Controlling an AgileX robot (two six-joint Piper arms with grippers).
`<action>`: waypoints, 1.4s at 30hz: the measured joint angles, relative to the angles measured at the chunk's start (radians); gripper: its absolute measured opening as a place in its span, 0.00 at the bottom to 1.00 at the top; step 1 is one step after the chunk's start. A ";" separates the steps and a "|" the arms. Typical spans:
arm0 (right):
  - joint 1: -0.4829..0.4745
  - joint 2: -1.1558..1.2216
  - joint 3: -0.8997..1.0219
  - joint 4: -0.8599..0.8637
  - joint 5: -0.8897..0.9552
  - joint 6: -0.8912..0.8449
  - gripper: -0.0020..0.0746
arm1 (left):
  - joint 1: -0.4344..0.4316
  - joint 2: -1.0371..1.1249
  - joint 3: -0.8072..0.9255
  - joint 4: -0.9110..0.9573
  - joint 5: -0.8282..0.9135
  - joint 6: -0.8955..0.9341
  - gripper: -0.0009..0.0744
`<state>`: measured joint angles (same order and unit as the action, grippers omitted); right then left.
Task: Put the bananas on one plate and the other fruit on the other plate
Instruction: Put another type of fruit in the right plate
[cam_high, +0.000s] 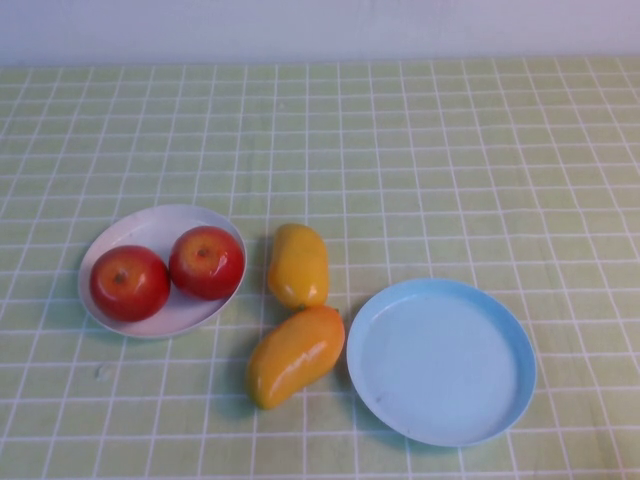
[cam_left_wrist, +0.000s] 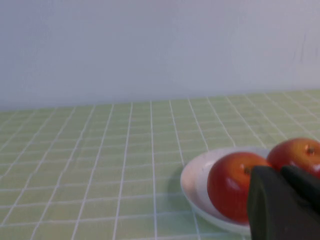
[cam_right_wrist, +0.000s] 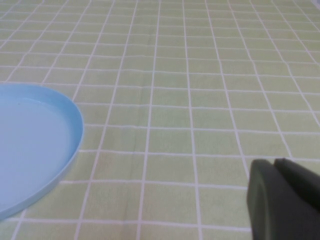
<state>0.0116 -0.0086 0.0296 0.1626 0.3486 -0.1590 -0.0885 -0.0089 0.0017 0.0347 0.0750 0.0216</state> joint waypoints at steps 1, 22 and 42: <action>0.000 0.000 0.000 0.000 0.000 0.000 0.01 | 0.000 0.000 0.013 -0.002 0.006 0.000 0.02; 0.000 0.000 0.001 0.000 0.000 0.000 0.01 | 0.000 -0.002 0.024 -0.015 0.299 0.000 0.02; 0.000 0.000 0.001 -0.005 -0.007 0.000 0.01 | 0.000 -0.002 0.024 -0.015 0.299 0.000 0.02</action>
<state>0.0116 -0.0086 0.0303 0.1579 0.3412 -0.1590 -0.0885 -0.0111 0.0253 0.0199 0.3742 0.0216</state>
